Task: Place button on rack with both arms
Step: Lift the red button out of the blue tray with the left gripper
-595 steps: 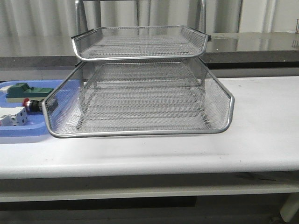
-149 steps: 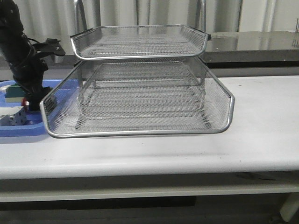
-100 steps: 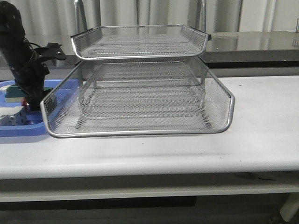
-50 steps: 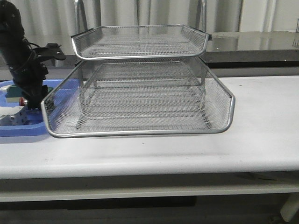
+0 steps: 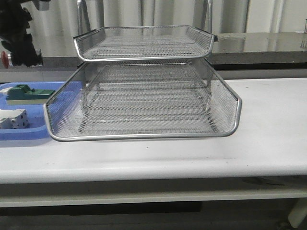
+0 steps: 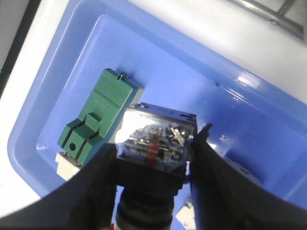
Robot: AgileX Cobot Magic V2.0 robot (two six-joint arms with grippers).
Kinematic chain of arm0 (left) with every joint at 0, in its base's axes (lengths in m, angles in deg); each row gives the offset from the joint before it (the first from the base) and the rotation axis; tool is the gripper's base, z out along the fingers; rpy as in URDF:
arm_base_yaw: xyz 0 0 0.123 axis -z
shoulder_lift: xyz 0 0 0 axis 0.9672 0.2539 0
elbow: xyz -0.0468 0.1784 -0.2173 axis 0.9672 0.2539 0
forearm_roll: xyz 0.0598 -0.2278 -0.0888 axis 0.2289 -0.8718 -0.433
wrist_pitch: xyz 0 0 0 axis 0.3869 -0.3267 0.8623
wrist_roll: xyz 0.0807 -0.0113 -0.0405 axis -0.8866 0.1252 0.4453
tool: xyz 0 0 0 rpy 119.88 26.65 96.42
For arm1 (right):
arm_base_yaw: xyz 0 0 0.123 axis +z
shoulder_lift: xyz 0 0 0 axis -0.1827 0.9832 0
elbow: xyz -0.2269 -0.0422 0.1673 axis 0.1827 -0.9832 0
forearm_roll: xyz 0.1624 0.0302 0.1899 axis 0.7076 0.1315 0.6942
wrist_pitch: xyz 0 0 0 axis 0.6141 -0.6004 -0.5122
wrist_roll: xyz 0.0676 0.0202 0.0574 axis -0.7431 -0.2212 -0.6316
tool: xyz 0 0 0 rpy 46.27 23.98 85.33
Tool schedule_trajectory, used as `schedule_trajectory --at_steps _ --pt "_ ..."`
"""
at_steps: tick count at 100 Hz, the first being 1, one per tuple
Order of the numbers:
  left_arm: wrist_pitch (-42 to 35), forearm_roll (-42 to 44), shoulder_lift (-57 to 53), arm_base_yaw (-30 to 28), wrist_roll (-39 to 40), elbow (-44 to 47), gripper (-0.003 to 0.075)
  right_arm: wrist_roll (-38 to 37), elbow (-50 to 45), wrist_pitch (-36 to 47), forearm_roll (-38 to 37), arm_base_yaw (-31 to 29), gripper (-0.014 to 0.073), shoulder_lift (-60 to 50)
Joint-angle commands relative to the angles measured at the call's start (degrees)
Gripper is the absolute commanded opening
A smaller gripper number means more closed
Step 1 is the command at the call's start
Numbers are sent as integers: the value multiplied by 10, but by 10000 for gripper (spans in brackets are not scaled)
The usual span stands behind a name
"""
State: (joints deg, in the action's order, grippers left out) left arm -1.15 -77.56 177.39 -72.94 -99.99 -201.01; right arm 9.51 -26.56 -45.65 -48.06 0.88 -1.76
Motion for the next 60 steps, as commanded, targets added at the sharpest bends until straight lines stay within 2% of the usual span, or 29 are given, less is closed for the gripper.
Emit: schedule_trajectory --at_steps 1,36,60 --pt "17 -16 -65 -1 11 -17 -20 3 13 32 -8 -4 -67 2" --pt "140 -126 -156 8 13 -17 -20 3 13 32 -8 -4 -67 2" --pt "140 -135 -192 75 13 -16 -20 3 13 32 -8 -4 -67 2"
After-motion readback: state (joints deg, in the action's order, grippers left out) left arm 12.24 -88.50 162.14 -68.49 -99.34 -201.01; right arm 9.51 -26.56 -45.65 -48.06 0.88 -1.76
